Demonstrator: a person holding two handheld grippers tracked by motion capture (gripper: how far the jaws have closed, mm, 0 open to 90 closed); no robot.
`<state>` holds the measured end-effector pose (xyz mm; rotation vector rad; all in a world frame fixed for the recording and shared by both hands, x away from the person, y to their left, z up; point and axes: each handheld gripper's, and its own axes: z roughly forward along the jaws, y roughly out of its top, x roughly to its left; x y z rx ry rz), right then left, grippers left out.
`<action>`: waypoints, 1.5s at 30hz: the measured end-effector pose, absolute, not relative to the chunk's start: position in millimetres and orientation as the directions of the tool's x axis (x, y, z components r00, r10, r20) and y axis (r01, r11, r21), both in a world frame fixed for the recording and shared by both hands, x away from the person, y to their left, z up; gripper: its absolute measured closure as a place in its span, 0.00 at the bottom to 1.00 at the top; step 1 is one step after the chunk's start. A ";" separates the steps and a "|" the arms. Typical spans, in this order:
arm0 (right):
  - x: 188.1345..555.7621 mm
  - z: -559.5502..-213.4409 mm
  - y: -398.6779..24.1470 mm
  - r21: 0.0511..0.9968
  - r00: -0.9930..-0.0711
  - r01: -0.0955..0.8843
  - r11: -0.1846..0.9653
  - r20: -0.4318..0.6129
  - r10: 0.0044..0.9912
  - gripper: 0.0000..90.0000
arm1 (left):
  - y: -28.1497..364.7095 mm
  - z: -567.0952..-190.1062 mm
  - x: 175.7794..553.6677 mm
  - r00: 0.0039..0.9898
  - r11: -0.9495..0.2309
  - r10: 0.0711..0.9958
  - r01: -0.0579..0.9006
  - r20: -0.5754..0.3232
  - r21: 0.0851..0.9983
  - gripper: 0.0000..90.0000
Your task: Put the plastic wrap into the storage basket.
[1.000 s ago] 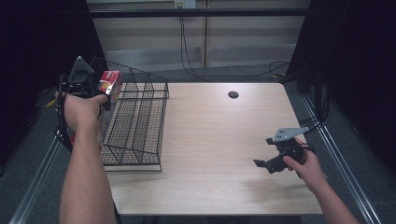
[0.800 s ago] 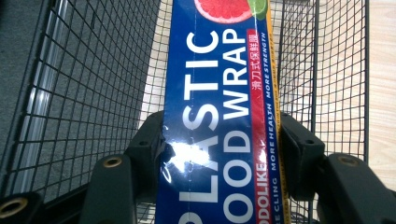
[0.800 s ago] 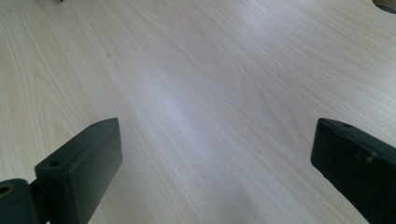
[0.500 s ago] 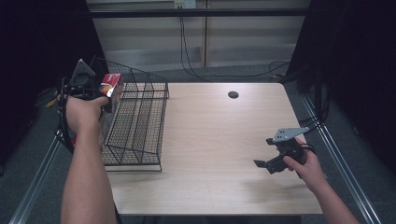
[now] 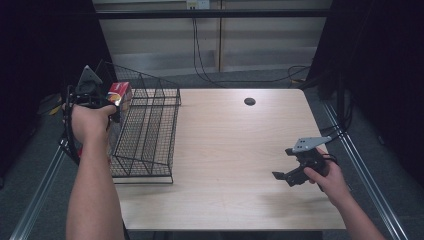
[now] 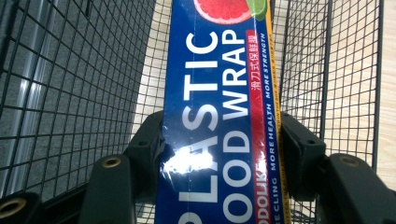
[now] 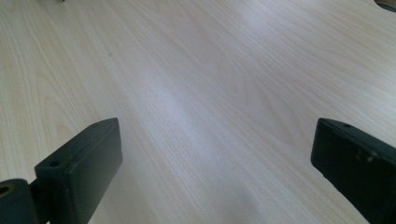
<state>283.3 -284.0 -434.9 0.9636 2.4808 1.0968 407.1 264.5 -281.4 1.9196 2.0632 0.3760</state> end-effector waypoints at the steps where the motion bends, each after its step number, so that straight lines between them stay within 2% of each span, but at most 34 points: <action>1: 283.3 -434.9 -283.9 0.732 -0.746 0.468 0.495 0.026 0.666 0.02 | 264.6 -281.4 407.5 -0.054 0.063 0.998 0.922 -0.035 0.381 0.47; 19: 283.1 -434.6 -284.0 0.732 -0.747 0.467 0.496 0.028 0.664 0.03 | 262.3 -281.0 408.6 -0.052 0.063 0.998 0.923 -0.039 0.381 0.45; 22: 283.4 -435.0 -283.8 0.729 -0.748 0.469 0.498 0.028 0.664 0.02 | 263.0 -273.6 407.2 -0.058 0.079 0.996 0.908 -0.063 0.411 0.42; 24: 283.3 -435.5 -283.1 0.726 -0.749 0.472 0.500 0.031 0.662 0.03 | 261.4 -269.1 406.4 -0.043 0.059 0.998 0.909 -0.048 0.412 0.41; 27: 283.1 -435.8 -281.8 0.724 -0.754 0.470 0.505 0.032 0.657 0.03 | 256.0 -262.0 405.6 -0.036 0.054 0.998 0.904 -0.051 0.423 0.34; 30: 282.8 -435.2 -282.1 0.724 -0.751 0.470 0.505 0.028 0.659 0.03 | 250.3 -258.5 405.8 -0.022 0.051 0.997 0.901 -0.070 0.432 0.33; 40: 282.8 -436.5 -285.6 0.725 -0.746 0.476 0.498 0.034 0.665 0.03 | 232.2 -257.0 408.8 0.022 0.015 0.997 0.901 -0.079 0.433 0.18; 45: 282.6 -435.7 -285.7 0.727 -0.746 0.474 0.497 0.031 0.665 0.03 | 224.3 -260.3 410.0 0.059 -0.015 0.994 0.899 -0.088 0.437 0.16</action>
